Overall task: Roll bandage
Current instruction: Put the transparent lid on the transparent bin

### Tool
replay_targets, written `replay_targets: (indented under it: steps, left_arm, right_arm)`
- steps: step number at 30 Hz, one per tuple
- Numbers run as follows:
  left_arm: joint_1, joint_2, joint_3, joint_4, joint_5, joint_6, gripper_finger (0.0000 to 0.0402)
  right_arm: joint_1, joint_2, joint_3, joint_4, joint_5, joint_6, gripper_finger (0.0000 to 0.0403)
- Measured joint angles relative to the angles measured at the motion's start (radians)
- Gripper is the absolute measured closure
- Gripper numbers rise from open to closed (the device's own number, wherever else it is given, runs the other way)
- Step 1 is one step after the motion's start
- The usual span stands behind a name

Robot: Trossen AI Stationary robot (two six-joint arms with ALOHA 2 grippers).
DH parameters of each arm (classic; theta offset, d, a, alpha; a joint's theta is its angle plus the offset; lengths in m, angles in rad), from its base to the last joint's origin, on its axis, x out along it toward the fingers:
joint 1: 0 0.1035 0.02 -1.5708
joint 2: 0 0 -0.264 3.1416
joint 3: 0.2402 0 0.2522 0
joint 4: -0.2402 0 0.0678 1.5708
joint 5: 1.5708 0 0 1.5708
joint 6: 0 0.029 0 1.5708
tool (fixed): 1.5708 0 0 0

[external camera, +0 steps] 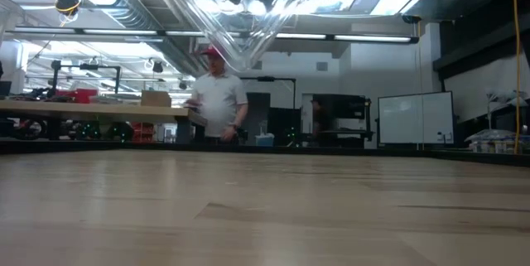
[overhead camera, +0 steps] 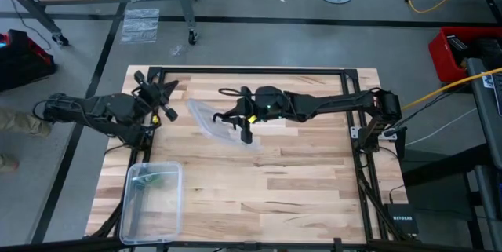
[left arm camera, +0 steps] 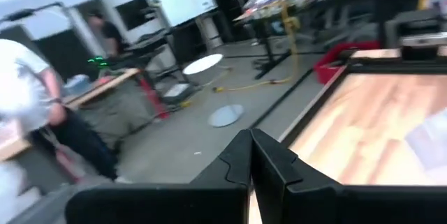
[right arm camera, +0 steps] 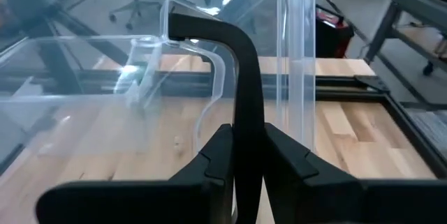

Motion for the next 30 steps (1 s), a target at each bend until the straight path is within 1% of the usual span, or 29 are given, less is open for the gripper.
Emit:
replay_targets:
  steps: [4,7,9,12,14,18,21,23,25,28,30]
  left_arm:
    - [0.000,-0.011,0.000,-0.080,0.059,-0.071,0.0401]
    - [0.000,-0.014,0.000,-0.169,0.073,-0.126,0.0401]
    - [0.000,-0.015,0.000,-0.242,0.079,-0.157,0.0401]
    - [0.000,-0.015,0.000,-0.361,0.091,-0.164,0.0401]
    - [0.000,-0.015,0.000,-0.421,0.125,-0.164,0.0401]
    - [-0.005,-0.015,0.002,-0.488,0.197,-0.211,0.0401]
    - [-0.010,-0.014,0.027,-0.586,0.240,-0.308,0.0401]
    - [-0.010,-0.014,0.052,-0.672,0.300,-0.407,0.0402]
    - [-0.009,-0.014,0.079,-0.742,0.399,-0.491,0.0402]
    - [-0.009,-0.015,0.112,-0.784,0.579,-0.536,0.0402]
    - [-0.009,-0.014,0.131,-0.777,0.723,-0.547,0.0402]
  right_arm:
    - [-0.002,0.000,0.003,-0.009,-0.053,-0.029,0.0345]
    - [-0.002,0.000,0.003,-0.030,-0.052,-0.018,0.0345]
    - [-0.002,0.000,0.003,-0.052,-0.031,0.031,0.0345]
    - [-0.001,0.000,0.003,-0.072,-0.003,0.156,0.0345]
    - [-0.001,0.000,0.003,-0.078,0.001,0.216,0.0345]
    - [-0.001,0.000,0.003,-0.100,-0.007,0.242,0.0345]
    - [-0.001,0.000,0.003,-0.118,-0.007,0.243,0.0345]
    - [-0.001,0.000,0.003,-0.136,-0.007,0.243,0.0345]
    - [-0.001,0.000,0.003,-0.159,-0.007,0.244,0.0345]
    - [-0.001,0.000,0.003,-0.199,-0.007,0.244,0.0345]
    - [-0.001,0.000,0.003,-0.219,-0.007,0.244,0.0345]
